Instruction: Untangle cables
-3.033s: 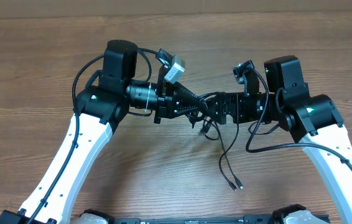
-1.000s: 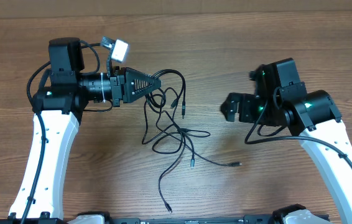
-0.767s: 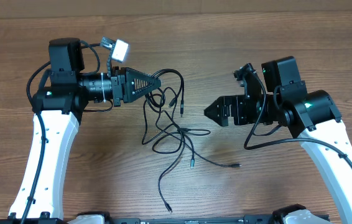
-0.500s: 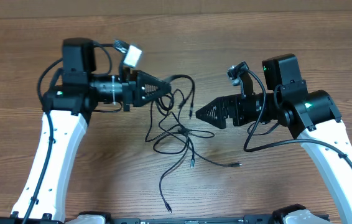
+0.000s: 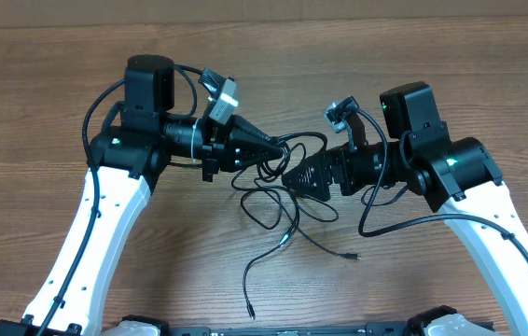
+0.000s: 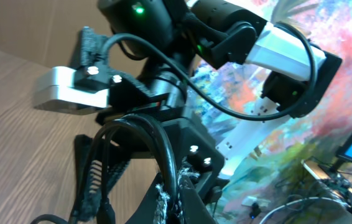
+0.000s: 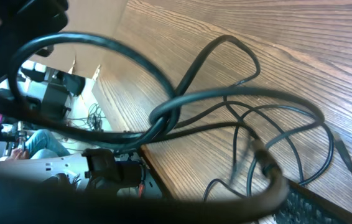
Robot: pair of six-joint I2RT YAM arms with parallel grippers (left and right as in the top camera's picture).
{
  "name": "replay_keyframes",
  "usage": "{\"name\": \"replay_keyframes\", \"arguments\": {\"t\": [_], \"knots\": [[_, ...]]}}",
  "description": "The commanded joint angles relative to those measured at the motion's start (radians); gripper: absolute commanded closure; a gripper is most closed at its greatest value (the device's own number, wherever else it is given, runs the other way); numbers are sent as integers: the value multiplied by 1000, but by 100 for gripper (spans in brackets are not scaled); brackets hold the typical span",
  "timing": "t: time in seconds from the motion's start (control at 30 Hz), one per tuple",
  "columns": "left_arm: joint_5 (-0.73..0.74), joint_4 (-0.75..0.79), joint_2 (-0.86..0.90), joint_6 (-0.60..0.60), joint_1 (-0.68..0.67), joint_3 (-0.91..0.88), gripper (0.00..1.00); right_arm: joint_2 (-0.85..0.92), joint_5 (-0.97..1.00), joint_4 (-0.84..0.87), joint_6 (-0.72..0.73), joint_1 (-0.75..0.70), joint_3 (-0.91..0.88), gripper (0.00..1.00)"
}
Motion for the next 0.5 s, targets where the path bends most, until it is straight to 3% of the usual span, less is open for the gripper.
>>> {"name": "replay_keyframes", "arguments": {"t": [0.0,0.47], "knots": [[52,7,-27,34,-31,14,96,3,20,11,2,5,2,0],[52,35,-27,18,-104,14,96,3,294,19,105,5,2,0]]}}
